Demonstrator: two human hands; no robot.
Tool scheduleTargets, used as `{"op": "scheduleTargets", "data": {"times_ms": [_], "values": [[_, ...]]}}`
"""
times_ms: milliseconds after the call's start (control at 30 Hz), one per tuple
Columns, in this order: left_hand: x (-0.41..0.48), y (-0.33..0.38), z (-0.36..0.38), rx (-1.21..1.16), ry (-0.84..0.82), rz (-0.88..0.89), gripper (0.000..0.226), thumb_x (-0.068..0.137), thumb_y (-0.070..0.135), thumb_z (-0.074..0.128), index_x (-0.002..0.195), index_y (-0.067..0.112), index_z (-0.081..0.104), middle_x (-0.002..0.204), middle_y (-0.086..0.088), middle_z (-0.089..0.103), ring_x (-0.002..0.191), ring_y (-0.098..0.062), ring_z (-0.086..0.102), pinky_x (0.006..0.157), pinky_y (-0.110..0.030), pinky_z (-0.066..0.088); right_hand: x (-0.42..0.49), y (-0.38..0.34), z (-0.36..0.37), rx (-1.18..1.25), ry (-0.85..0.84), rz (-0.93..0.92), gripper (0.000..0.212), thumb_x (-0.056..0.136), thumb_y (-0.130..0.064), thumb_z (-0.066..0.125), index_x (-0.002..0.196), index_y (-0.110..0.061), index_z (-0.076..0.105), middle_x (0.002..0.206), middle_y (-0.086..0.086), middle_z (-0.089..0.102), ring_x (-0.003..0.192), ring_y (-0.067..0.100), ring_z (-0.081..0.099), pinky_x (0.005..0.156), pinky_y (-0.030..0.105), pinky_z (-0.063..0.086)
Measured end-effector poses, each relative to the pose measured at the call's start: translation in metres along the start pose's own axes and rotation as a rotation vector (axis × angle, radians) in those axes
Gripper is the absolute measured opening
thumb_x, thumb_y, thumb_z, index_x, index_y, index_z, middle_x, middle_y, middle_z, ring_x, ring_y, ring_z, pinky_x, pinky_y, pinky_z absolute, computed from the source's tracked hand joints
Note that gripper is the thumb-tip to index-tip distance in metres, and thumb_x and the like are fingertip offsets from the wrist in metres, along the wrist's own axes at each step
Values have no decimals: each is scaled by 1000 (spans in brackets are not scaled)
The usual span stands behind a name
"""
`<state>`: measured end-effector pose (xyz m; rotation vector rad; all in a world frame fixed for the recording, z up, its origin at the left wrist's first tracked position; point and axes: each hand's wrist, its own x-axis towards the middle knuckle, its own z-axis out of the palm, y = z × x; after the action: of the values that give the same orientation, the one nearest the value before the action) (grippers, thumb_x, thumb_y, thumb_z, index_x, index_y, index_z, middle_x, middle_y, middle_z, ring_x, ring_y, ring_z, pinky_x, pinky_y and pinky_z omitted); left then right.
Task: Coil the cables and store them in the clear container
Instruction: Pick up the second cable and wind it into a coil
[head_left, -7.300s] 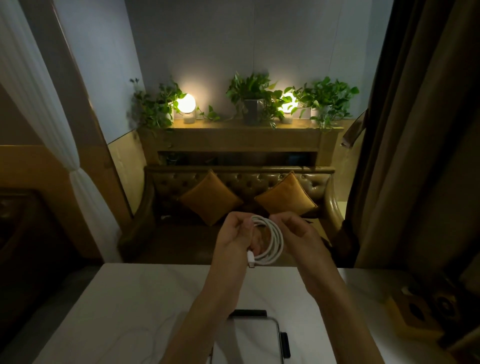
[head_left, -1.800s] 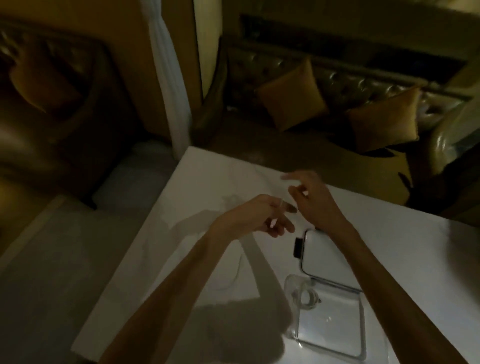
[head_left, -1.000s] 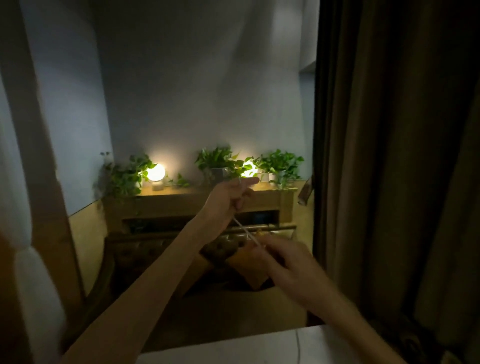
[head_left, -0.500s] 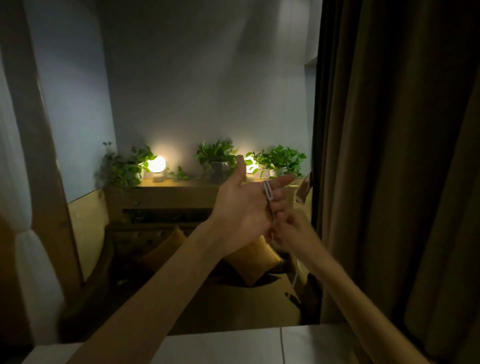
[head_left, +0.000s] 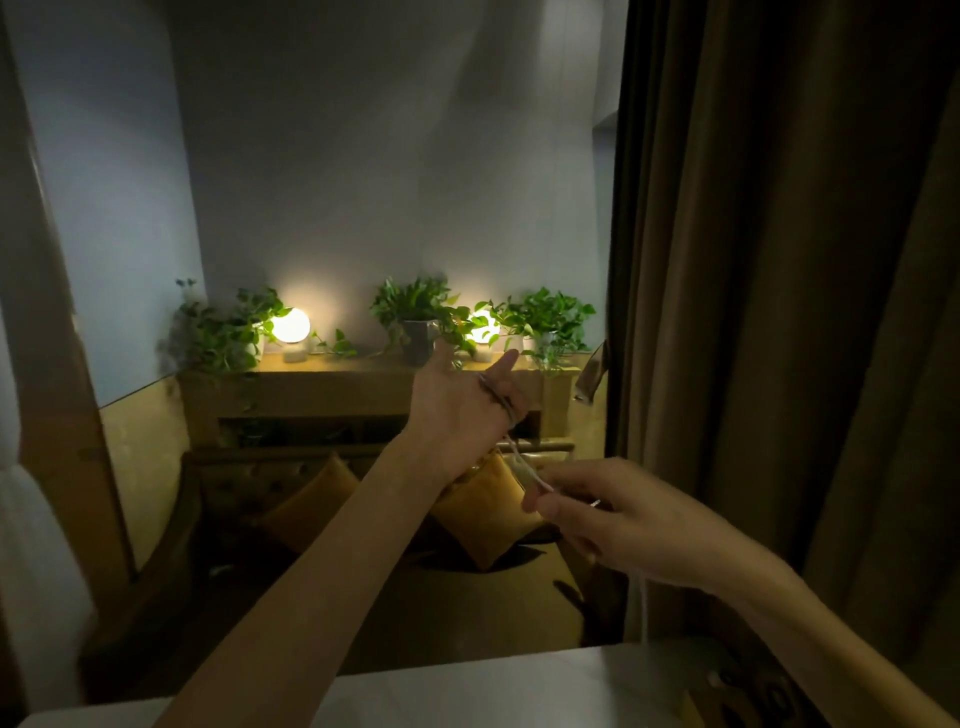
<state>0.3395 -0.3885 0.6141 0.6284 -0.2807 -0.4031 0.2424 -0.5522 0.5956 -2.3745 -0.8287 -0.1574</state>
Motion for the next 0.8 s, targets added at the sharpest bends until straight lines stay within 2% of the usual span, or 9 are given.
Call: {"op": "scheduleTargets", "data": {"times_ms": [133, 233, 333, 400, 467, 533, 600, 700, 800], "values": [[1, -20, -4, 505, 46, 58, 82, 88, 71, 19, 105, 1, 59, 67, -4, 43, 59, -13, 40, 60, -27, 35, -4, 4, -10, -326, 192, -11, 16, 92, -39, 46, 98, -35, 61, 81, -17, 61, 73, 2, 58, 63, 18, 45], [-5, -39, -7, 837, -59, 10, 99, 78, 82, 17, 111, 0, 62, 84, -16, 49, 72, -19, 45, 72, -29, 37, 9, 12, -35, -750, 487, -132, 25, 91, -42, 46, 99, -29, 67, 89, -11, 68, 75, 5, 64, 66, 17, 45], [-19, -48, -4, 977, -190, -37, 84, 58, 93, 28, 76, 20, 66, 73, -5, 47, 66, -16, 42, 65, -30, 36, 26, 30, -49, -840, 634, -383, 27, 90, -41, 53, 90, -23, 73, 81, -4, 74, 67, 11, 67, 56, 23, 52], [-31, -46, 3, 902, -257, -120, 77, 63, 87, 29, 74, 16, 57, 67, -1, 41, 59, -13, 38, 59, -28, 35, 39, 41, -45, -660, 672, -422, 21, 88, -39, 58, 88, -24, 73, 81, -5, 72, 68, 11, 67, 55, 31, 55], [-39, -36, 6, 729, -313, -181, 74, 77, 79, 22, 81, 10, 50, 67, -1, 39, 61, -13, 37, 61, -29, 34, 50, 45, -33, -201, 579, -305, 12, 89, -32, 58, 88, -29, 70, 80, -10, 68, 72, 11, 65, 61, 36, 56], [-44, -24, 10, 520, -354, -205, 72, 84, 76, 17, 90, 10, 47, 68, -1, 37, 63, -14, 36, 63, -29, 33, 56, 41, -13, 311, 413, -173, 16, 92, -19, 54, 86, -25, 67, 73, -8, 67, 69, 8, 65, 63, 27, 55], [-41, -17, 14, 296, -349, -210, 72, 85, 75, 17, 91, 10, 46, 70, 0, 36, 63, -12, 37, 63, -26, 34, 55, 37, 13, 587, 373, -44, 24, 95, -9, 48, 79, -21, 62, 60, -9, 65, 56, 1, 60, 52, 16, 48], [-24, -11, 15, 64, -283, -144, 72, 85, 75, 20, 83, 11, 51, 72, 2, 39, 63, -11, 38, 62, -22, 36, 46, 30, 45, 559, 330, 102, 34, 99, -28, 42, 72, -21, 60, 50, -7, 51, 45, 7, 44, 44, 17, 34], [-1, 5, 9, 116, -131, -37, 73, 82, 78, 19, 79, 11, 50, 72, 1, 38, 61, -12, 39, 60, -24, 37, 28, 29, 52, 375, 259, 49, 24, 98, -30, 43, 96, -21, 65, 58, -14, 57, 51, 0, 51, 48, 12, 38]]}}
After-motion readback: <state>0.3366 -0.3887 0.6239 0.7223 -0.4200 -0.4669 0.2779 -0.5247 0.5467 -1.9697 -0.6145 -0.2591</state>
